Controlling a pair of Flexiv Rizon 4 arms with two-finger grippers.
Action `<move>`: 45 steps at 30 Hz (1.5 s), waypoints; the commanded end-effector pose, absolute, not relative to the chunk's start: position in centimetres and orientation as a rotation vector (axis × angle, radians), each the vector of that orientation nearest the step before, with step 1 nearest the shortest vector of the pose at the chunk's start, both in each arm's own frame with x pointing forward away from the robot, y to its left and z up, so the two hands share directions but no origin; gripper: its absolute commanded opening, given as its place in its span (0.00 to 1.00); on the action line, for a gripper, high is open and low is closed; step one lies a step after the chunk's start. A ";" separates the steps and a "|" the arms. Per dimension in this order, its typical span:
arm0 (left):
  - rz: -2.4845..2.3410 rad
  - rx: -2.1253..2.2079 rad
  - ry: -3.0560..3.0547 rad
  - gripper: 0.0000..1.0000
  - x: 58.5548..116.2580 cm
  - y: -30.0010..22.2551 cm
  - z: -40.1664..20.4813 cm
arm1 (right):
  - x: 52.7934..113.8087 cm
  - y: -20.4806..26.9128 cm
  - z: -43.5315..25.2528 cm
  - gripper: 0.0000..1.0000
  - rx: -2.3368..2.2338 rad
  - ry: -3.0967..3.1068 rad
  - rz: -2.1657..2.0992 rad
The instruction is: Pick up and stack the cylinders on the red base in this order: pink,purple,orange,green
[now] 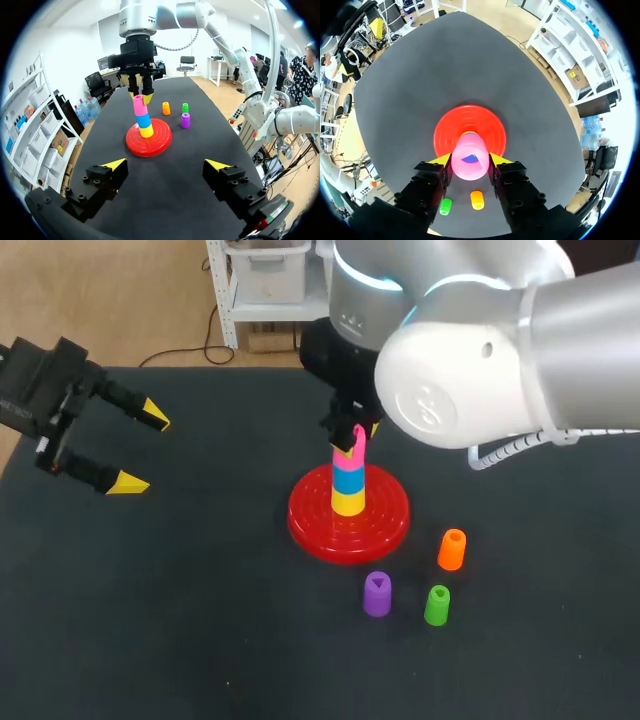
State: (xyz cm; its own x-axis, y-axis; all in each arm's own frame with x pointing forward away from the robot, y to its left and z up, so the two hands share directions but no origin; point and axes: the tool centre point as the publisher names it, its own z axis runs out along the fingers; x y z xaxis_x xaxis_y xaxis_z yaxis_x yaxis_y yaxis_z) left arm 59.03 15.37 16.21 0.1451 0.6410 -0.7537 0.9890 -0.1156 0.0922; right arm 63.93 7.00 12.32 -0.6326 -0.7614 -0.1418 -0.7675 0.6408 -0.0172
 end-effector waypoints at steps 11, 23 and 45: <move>-0.745 1.826 1.554 1.00 59.0 15.4 16.1 | 64.7 7.4 12.1 0.00 -1.336 2.730 0.068; -0.745 1.826 1.554 1.00 59.0 15.4 16.1 | 64.8 7.9 11.3 0.00 -1.369 2.752 0.076; -0.745 1.826 1.554 1.00 59.0 15.4 16.1 | 64.8 7.4 11.8 1.00 -1.282 2.731 0.039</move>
State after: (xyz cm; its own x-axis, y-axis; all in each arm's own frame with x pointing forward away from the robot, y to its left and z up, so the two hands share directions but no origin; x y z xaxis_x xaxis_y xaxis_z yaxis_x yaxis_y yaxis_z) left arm 59.03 15.37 16.21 0.1451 0.6410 -0.7537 0.9890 -0.1156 0.0922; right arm 65.17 7.65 11.78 -0.6321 -0.7665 -0.1136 -0.7694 0.6383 -0.0249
